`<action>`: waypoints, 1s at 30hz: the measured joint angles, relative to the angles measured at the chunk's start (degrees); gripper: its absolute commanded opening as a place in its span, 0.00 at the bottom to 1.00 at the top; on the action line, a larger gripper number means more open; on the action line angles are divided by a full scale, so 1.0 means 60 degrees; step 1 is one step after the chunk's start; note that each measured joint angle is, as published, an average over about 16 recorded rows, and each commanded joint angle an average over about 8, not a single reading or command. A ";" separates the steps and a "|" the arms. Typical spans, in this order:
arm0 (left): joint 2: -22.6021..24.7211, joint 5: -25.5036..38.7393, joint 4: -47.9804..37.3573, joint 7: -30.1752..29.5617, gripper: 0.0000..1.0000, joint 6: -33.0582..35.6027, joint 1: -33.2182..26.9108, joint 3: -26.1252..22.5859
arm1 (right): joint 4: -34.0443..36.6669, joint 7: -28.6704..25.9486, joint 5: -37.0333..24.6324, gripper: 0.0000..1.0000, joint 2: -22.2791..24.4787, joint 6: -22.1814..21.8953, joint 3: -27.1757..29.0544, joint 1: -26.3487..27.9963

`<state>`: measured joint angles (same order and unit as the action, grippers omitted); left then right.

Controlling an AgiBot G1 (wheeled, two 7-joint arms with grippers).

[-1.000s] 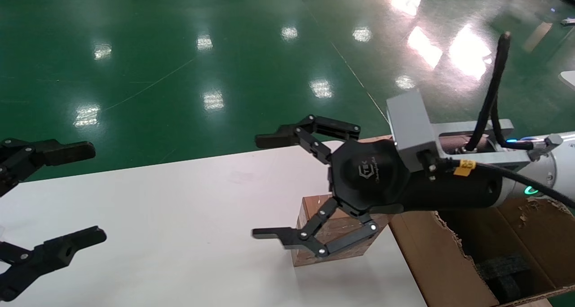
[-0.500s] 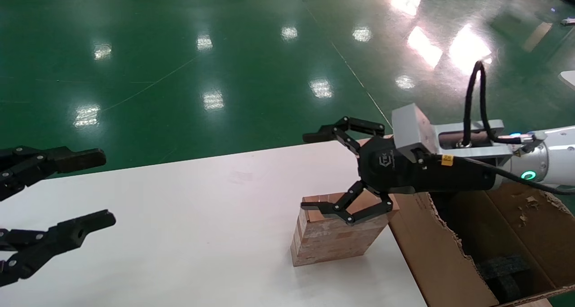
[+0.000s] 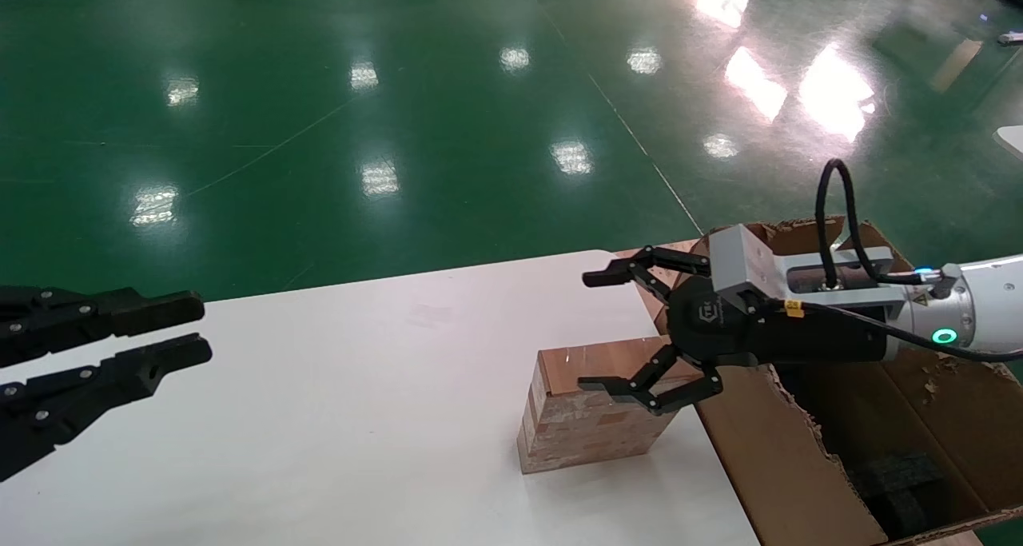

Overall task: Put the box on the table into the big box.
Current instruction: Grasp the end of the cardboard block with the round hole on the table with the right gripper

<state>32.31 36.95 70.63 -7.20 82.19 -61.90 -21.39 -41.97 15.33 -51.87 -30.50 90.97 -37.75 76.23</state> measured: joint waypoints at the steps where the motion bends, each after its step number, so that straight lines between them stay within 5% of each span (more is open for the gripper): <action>1: 0.0000 0.0000 0.0000 0.0000 0.00 0.0000 0.0000 0.0000 | 0.0098 0.0067 -0.0012 1.00 0.0008 -0.0005 -0.0090 0.0037; 30: 0.0000 0.0000 0.0000 0.0000 0.00 0.0000 0.0000 0.0000 | 0.1996 0.1385 -0.0481 1.00 -0.0292 -0.0021 -0.2165 0.1049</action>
<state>32.31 36.95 70.63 -7.19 82.19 -61.90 -21.39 -30.00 23.64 -54.75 -32.25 90.84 -50.74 82.52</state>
